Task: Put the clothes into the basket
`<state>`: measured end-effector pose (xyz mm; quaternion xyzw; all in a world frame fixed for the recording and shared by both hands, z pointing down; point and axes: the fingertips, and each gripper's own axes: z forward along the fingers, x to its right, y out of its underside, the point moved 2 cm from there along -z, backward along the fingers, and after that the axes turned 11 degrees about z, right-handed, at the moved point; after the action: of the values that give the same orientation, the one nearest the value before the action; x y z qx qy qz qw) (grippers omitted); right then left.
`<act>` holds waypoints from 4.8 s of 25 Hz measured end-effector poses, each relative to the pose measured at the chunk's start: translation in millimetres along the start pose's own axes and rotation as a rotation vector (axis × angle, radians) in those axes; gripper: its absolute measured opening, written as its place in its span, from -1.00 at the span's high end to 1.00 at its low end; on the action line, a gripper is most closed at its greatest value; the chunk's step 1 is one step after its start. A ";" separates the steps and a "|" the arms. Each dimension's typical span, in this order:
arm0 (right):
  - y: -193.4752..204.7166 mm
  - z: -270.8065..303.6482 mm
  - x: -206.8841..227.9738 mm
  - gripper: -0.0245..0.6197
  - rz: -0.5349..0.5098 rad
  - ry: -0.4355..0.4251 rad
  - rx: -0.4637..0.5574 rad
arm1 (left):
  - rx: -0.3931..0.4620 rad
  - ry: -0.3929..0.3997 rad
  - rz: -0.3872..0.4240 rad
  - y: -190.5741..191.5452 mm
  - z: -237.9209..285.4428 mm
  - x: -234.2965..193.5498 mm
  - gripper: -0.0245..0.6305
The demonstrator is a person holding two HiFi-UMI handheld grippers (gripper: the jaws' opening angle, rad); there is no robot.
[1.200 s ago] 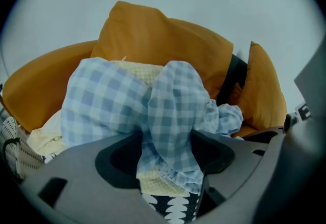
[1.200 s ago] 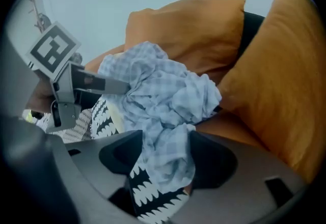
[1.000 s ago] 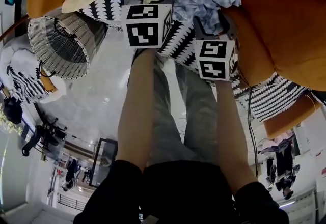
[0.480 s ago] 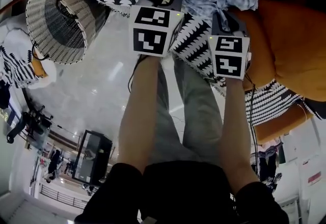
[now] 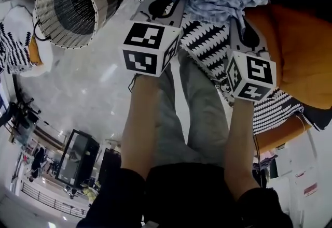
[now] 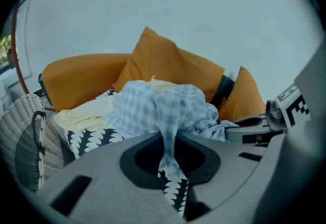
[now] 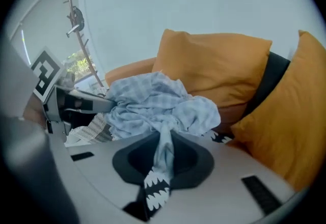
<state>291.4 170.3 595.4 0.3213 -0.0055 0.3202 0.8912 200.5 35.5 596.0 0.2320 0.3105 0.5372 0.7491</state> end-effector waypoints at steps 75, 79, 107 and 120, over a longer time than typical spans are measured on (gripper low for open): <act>-40.5 73.8 -393.8 0.77 -0.026 -0.386 -0.019 | 0.268 -0.265 -0.411 112.3 -280.4 -248.5 0.79; -47.1 67.9 -344.3 0.77 0.032 -0.334 0.000 | 0.229 -0.187 -0.366 92.5 -243.8 -217.9 0.79; -102.9 100.1 -31.3 0.04 -0.039 0.053 -0.016 | -0.164 -0.110 -0.295 73.7 -14.4 -104.6 0.12; -93.3 192.7 -5.9 0.00 -0.285 0.052 -0.145 | -0.263 -0.130 -0.382 118.3 72.4 -115.2 0.09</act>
<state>378.1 1.0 693.9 0.2455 0.0400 0.1974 0.9482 147.6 -37.5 752.1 0.1038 0.2273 0.4053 0.8794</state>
